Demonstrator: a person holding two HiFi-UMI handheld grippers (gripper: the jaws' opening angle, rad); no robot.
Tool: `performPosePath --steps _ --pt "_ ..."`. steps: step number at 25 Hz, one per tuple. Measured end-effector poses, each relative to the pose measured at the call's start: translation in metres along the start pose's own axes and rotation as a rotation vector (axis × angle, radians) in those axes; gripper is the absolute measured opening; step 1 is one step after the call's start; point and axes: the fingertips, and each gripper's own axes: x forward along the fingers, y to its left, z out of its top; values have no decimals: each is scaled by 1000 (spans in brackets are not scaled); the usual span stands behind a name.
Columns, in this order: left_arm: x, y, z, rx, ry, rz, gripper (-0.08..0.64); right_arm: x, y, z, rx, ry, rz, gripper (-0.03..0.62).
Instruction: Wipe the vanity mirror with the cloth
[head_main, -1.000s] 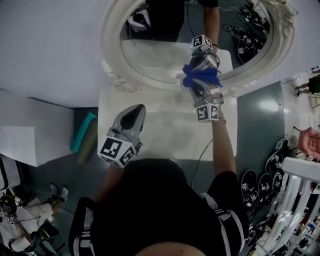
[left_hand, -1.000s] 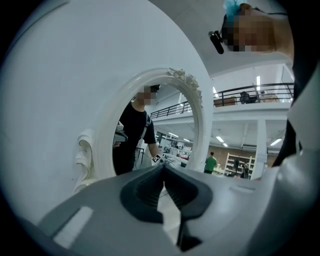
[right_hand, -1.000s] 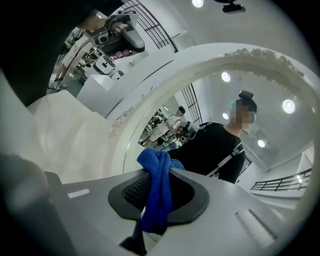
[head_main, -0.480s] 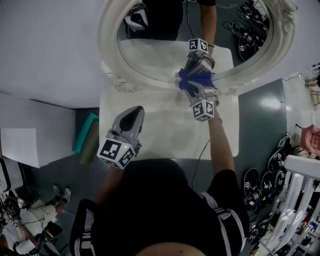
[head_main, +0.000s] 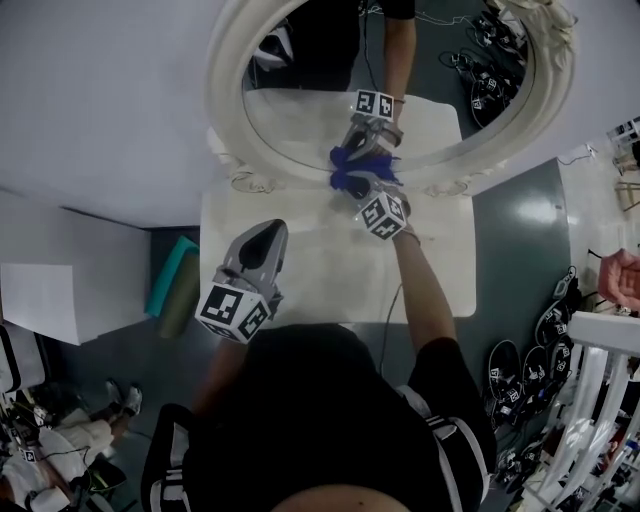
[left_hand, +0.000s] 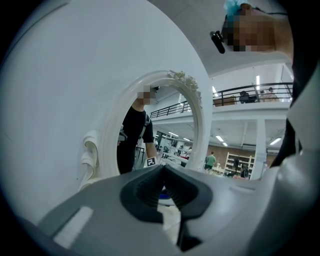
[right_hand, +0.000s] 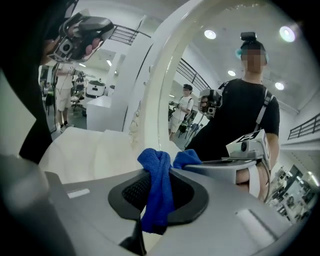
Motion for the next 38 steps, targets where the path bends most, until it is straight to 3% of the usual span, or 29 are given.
performPosePath --steps 3,6,9,13,16,20,25,30,34,38 --pt "-6 3 4 -4 -12 12 11 8 10 26 86 -105 28 63" --pt "-14 7 8 -5 -24 21 11 -11 3 58 244 -267 -35 63" --pt "-17 11 10 -17 -37 24 11 -50 -18 85 406 -436 -145 63" --pt "-13 7 11 -22 -46 2 11 -116 -47 108 457 -600 -302 63" --pt "-9 0 12 -27 -52 -26 11 -171 -69 120 577 -754 -409 63" --pt "-4 -9 16 -32 -58 -55 11 -245 -101 118 666 -892 -636 63" --pt "-3 -14 15 -34 -60 -70 11 -329 -143 117 613 -908 -923 63" --pt "-3 -18 15 -35 -62 -80 11 -392 -185 130 399 -819 -1164 61" --pt "-3 -19 15 -32 -58 -82 11 -411 -215 162 153 -712 -1247 61" --pt "-1 -20 13 -35 -54 -79 11 -392 -246 185 -126 -544 -1245 61"
